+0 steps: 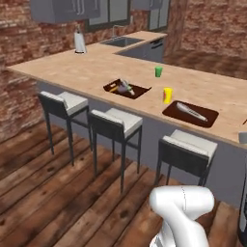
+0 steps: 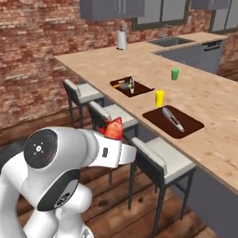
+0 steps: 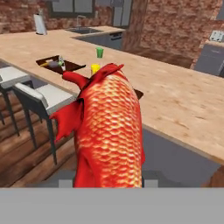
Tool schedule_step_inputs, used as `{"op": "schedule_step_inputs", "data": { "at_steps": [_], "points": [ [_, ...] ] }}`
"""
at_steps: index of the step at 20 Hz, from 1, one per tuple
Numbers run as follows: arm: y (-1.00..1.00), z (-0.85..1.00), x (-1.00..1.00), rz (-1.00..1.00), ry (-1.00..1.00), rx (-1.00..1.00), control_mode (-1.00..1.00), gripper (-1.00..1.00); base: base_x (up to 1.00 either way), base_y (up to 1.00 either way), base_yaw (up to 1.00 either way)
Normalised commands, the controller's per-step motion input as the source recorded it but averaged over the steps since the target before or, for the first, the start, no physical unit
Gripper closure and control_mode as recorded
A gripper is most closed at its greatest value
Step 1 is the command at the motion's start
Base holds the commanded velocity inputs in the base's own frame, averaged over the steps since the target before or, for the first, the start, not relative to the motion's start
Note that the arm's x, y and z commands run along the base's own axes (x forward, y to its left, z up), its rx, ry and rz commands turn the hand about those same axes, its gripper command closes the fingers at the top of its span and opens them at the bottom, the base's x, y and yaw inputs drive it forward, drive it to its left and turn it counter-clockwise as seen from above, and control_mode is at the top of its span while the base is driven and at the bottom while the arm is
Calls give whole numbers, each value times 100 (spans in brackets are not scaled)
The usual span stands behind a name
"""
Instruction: Gather the carrot and eggplant from the fridge and place them on a tray on the dining counter. Then gather the fishs from the fridge and place them on the other tray.
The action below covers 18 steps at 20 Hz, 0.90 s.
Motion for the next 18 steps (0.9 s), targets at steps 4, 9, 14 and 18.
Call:
{"op": "schedule_step_inputs", "data": {
  "at_steps": [4,9,14,18],
  "points": [
    [0,0,0,0,0,0,100,100,28,22,-44],
    [0,0,0,0,0,0,100,100,50,51,-40],
    [0,0,0,0,0,0,100,100,67,61,-31],
    [0,0,0,0,0,0,100,100,77,28,-28]
  ]
}}
